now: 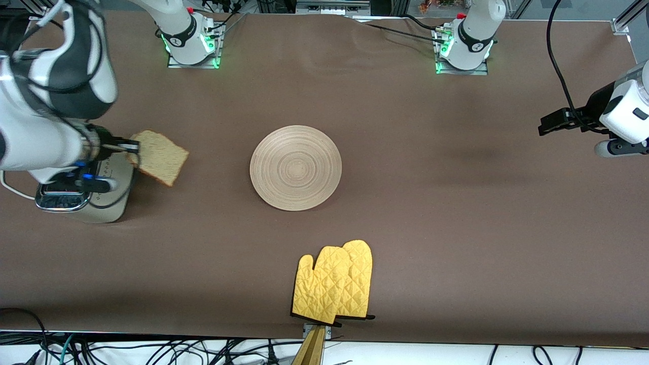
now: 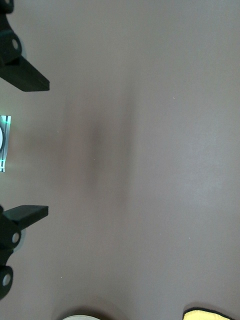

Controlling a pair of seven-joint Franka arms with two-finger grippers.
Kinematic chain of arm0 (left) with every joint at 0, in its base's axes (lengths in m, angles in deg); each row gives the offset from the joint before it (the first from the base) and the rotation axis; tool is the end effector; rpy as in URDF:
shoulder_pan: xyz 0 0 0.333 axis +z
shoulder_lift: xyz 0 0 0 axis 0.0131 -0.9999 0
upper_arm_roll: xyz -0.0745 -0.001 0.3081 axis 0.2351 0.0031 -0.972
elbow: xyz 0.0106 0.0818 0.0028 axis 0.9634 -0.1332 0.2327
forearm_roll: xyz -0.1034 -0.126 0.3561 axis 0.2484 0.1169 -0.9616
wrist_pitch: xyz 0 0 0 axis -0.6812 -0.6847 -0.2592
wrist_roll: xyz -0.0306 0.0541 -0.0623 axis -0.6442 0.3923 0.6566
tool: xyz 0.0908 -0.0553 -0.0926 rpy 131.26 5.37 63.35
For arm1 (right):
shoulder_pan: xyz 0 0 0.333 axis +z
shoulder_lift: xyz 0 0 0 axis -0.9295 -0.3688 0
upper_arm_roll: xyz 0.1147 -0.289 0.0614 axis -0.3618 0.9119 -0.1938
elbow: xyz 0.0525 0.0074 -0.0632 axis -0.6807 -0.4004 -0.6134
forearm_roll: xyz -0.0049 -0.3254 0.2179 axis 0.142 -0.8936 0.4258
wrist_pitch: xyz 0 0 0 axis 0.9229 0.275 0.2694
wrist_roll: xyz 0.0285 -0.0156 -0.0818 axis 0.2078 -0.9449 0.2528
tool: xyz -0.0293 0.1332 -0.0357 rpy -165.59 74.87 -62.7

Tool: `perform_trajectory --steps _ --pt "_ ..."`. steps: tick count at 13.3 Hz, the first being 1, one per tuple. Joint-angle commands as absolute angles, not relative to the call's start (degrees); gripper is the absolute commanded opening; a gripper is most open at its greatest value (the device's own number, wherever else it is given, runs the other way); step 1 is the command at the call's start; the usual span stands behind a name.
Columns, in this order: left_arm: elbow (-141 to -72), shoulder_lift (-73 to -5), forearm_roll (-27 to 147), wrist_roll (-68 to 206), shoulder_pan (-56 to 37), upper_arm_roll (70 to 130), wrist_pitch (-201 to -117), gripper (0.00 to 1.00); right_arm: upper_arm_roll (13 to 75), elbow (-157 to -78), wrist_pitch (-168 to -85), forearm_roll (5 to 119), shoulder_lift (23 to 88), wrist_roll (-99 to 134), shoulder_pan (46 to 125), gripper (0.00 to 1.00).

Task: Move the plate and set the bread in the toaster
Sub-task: 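Lift the bread slice with the right gripper over the toaster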

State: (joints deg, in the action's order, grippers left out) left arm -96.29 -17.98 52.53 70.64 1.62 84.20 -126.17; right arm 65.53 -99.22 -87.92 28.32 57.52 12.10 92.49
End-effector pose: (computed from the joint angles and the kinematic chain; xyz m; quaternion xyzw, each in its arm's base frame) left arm 0.5572 -0.0045 0.5442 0.9941 0.0663 -0.0852 0.0066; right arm 0.5996 0.0167 0.4530 0.9780 -0.0270 -0.1999 0.0533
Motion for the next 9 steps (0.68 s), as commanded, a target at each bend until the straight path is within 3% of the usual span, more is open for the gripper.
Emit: perform_trajectory --steps 1,4,9 --pt "-94.8 -18.5 53.3 71.3 1.5 84.2 -125.0 1.0 72.2 -98.3 -86.5 24.8 57.5 24.4 92.8 0.0" --pt "-94.9 -18.8 53.4 71.0 2.1 84.1 -125.0 1.0 77.9 -98.3 -86.9 21.7 57.1 32.7 92.7 0.0" --pt "-95.0 -18.8 53.0 71.1 1.7 84.2 -125.1 1.0 79.0 -98.4 -94.7 17.5 55.6 42.5 87.0 0.0"
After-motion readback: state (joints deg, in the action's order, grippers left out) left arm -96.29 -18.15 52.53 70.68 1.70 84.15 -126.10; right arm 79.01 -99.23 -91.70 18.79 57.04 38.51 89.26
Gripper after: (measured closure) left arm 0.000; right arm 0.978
